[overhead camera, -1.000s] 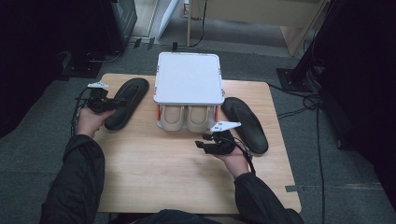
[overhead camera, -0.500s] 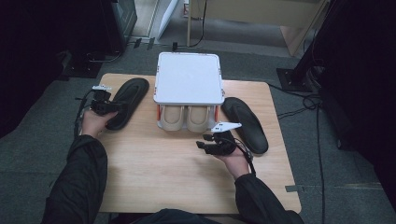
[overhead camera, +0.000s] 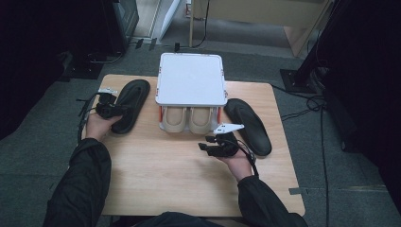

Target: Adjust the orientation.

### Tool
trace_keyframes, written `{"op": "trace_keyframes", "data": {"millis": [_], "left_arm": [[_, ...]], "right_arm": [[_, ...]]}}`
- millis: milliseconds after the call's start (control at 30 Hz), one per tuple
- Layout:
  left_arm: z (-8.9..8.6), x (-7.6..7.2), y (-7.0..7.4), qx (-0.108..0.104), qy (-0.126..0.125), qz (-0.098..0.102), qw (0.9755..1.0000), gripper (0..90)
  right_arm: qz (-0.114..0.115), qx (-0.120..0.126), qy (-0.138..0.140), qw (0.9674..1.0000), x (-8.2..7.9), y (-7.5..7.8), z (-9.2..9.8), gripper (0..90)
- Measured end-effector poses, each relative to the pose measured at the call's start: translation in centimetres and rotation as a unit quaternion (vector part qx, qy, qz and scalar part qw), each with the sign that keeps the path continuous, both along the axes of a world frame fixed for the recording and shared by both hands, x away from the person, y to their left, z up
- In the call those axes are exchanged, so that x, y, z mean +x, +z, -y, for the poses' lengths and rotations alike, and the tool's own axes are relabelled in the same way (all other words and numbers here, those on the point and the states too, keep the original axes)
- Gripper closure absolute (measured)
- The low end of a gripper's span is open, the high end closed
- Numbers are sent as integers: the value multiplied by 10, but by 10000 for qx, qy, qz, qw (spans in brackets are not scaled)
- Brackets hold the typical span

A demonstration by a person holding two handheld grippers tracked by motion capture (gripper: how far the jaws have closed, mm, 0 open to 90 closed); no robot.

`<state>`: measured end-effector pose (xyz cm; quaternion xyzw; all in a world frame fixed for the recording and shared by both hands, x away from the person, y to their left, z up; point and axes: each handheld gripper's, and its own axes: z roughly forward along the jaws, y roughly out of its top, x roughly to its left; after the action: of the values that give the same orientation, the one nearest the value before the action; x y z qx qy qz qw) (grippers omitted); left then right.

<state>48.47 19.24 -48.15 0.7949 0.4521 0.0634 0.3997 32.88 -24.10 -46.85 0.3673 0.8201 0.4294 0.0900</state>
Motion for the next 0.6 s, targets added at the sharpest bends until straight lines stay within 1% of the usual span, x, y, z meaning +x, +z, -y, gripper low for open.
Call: {"op": "trace_keyframes", "data": {"millis": [67,133,167,233,300,367,433,500,533,600], "left_arm": [[3,-2,0,-8,-21,-8,10000,742],[7,-4,0,-63,-30,-6,10000,740],[8,-5,0,-64,-71,-3,10000,736],[12,-6,1,-4,-128,1,9999,732],[15,-8,1,-101,-145,-4,9998,727],[21,-9,0,-62,-200,-27,9998,722],[24,-10,0,-27,-207,2,9998,714],[26,-10,0,-53,-199,-3,9998,713],[26,-10,-1,-98,-178,-19,9998,713],[28,-10,-1,-106,-182,-44,9998,713]], "right_arm": [[-6,17,12,10000,1,0,-1,540],[-14,8,23,10000,1,0,-2,540],[-14,-5,61,10000,2,-1,-3,540],[-28,-3,60,10000,2,0,-4,540],[-17,-3,101,9999,3,-1,-5,539],[-40,13,108,9999,4,-1,-7,538],[-33,-3,128,9999,5,-1,-8,537],[-54,0,125,9999,6,-1,-8,537],[-58,5,131,9999,6,-1,-9,537],[-62,-4,128,9999,6,-1,-9,537]]}}
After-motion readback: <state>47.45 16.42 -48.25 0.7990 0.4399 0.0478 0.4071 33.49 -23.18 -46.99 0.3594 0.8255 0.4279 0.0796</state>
